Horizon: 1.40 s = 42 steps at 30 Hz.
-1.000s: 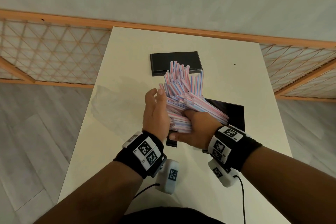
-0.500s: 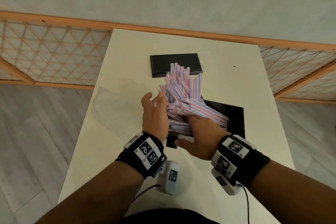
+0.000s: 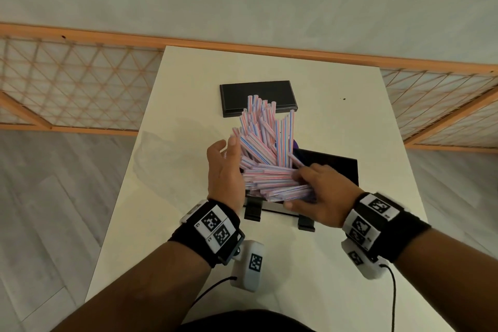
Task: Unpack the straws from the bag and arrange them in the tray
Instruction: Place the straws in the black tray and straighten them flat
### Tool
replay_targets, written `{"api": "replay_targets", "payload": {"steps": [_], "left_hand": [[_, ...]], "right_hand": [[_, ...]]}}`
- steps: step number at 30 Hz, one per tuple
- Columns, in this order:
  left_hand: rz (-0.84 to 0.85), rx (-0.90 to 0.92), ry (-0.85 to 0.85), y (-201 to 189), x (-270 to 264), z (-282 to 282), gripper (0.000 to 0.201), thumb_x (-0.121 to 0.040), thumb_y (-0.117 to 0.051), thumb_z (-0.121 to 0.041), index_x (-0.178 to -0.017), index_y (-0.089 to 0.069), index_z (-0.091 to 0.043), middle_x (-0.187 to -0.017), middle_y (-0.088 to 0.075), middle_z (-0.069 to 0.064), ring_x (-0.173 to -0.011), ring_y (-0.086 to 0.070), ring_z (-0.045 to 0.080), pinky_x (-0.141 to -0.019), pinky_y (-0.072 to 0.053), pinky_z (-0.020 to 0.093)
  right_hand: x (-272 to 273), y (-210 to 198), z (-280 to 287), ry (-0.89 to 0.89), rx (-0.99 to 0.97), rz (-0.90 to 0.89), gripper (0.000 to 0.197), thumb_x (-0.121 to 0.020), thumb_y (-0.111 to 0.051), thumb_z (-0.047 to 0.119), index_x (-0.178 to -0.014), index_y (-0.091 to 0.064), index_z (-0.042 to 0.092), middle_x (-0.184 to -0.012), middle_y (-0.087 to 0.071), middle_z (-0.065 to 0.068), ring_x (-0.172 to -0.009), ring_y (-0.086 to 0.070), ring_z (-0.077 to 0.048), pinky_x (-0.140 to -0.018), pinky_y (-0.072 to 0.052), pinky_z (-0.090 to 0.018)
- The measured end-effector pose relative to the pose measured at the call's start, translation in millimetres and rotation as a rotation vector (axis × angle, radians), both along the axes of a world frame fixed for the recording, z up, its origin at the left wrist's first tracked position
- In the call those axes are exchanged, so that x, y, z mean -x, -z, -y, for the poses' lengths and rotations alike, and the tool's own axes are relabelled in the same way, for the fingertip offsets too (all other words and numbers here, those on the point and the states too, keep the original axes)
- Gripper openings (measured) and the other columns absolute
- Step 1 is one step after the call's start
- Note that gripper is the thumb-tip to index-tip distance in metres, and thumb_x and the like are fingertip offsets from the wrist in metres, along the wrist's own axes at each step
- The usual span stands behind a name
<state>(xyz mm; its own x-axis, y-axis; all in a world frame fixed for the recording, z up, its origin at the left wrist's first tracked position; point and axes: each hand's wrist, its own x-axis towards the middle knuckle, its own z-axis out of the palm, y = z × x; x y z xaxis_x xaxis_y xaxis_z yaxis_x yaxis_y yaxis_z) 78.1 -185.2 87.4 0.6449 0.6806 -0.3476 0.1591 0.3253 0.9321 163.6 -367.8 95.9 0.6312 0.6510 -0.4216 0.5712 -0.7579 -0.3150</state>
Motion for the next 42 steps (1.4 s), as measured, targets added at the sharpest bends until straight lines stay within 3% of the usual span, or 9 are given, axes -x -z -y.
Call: {"api": "replay_targets", "payload": {"steps": [5, 12, 17, 21, 25, 29, 33, 37, 42], "left_hand": [[0.012, -0.029, 0.003, -3, 0, -2, 0.094, -0.070, -0.046, -0.081, -0.131, -0.046, -0.009, -0.123, -0.057, 0.005, -0.105, -0.060, 0.014, -0.089, -0.049, 0.028], [-0.015, -0.044, 0.023, -4, -1, 0, 0.093, -0.073, -0.045, -0.085, -0.131, -0.044, -0.013, -0.124, -0.060, 0.007, -0.108, -0.064, 0.019, -0.100, -0.052, 0.051], [-0.040, -0.046, 0.122, -7, -5, -1, 0.099, -0.070, -0.040, -0.085, -0.142, -0.031, -0.018, -0.135, -0.059, 0.009, -0.115, -0.065, 0.024, -0.101, -0.051, 0.053], [-0.024, -0.166, 0.091, -7, -4, 2, 0.082, -0.084, -0.039, -0.069, -0.146, -0.029, -0.016, -0.139, -0.056, 0.006, -0.113, -0.063, 0.016, -0.096, -0.053, 0.037], [-0.131, -0.295, 0.147, 0, -3, 1, 0.089, -0.084, -0.036, -0.070, -0.153, -0.021, -0.015, -0.151, -0.047, 0.004, -0.128, -0.055, 0.021, -0.107, -0.046, 0.044], [-0.053, -0.269, 0.123, -1, 0, 3, 0.075, -0.091, -0.040, -0.060, -0.150, -0.027, -0.017, -0.132, -0.054, -0.004, -0.106, -0.062, 0.010, -0.096, -0.050, 0.034], [-0.060, -0.091, 0.048, 8, -1, -4, 0.059, -0.086, -0.054, -0.061, -0.129, -0.053, -0.020, -0.115, -0.066, 0.004, -0.101, -0.067, 0.017, -0.091, -0.055, 0.043], [-0.057, -0.211, 0.079, 10, -2, -15, 0.023, -0.086, -0.056, -0.045, -0.086, -0.064, -0.024, -0.086, -0.070, -0.005, -0.078, -0.064, 0.008, -0.075, -0.051, 0.032], [-0.125, -0.390, 0.088, 17, -2, -21, 0.019, -0.098, -0.057, -0.021, -0.083, -0.064, -0.012, -0.073, -0.062, -0.002, -0.070, -0.054, 0.018, -0.071, -0.045, 0.035]], "right_hand": [[5, 3, -12, 0.044, 0.042, -0.024, 0.086, -0.060, -0.030, 0.094, -0.117, -0.046, 0.031, -0.105, -0.050, 0.008, -0.097, -0.054, -0.017, -0.089, -0.049, -0.035], [12, 4, -40, 0.039, 0.059, -0.004, 0.107, -0.049, -0.013, 0.105, -0.110, -0.055, 0.028, -0.109, -0.058, 0.001, -0.103, -0.057, -0.023, -0.091, -0.051, -0.042], [22, 2, -50, 0.102, 0.036, -0.008, 0.102, -0.049, -0.035, 0.104, -0.121, -0.045, 0.034, -0.109, -0.065, 0.008, -0.099, -0.064, -0.020, -0.085, -0.055, -0.039], [24, -4, -55, 0.120, 0.039, 0.049, 0.103, -0.051, -0.030, 0.103, -0.126, -0.050, 0.036, -0.116, -0.065, 0.007, -0.103, -0.063, -0.018, -0.085, -0.054, -0.035], [26, -1, -51, 0.161, 0.096, 0.034, 0.117, -0.046, -0.021, 0.107, -0.131, -0.046, 0.032, -0.123, -0.064, 0.003, -0.108, -0.062, -0.021, -0.089, -0.053, -0.038], [27, 0, -50, 0.175, 0.118, 0.054, 0.118, -0.044, -0.021, 0.108, -0.133, -0.045, 0.035, -0.125, -0.062, 0.005, -0.111, -0.061, -0.022, -0.094, -0.050, -0.044], [25, 1, -47, 0.163, 0.157, 0.027, 0.118, -0.048, -0.024, 0.106, -0.132, -0.048, 0.027, -0.132, -0.055, -0.002, -0.117, -0.056, -0.025, -0.095, -0.050, -0.043], [27, 0, -40, 0.132, 0.111, -0.012, 0.103, -0.054, -0.035, 0.100, -0.129, -0.047, 0.031, -0.127, -0.058, 0.003, -0.112, -0.057, -0.022, -0.094, -0.051, -0.040], [27, 6, -32, 0.128, -0.055, -0.075, 0.092, -0.062, -0.051, 0.089, -0.137, -0.043, 0.036, -0.128, -0.059, 0.011, -0.116, -0.057, -0.016, -0.098, -0.050, -0.037]]}}
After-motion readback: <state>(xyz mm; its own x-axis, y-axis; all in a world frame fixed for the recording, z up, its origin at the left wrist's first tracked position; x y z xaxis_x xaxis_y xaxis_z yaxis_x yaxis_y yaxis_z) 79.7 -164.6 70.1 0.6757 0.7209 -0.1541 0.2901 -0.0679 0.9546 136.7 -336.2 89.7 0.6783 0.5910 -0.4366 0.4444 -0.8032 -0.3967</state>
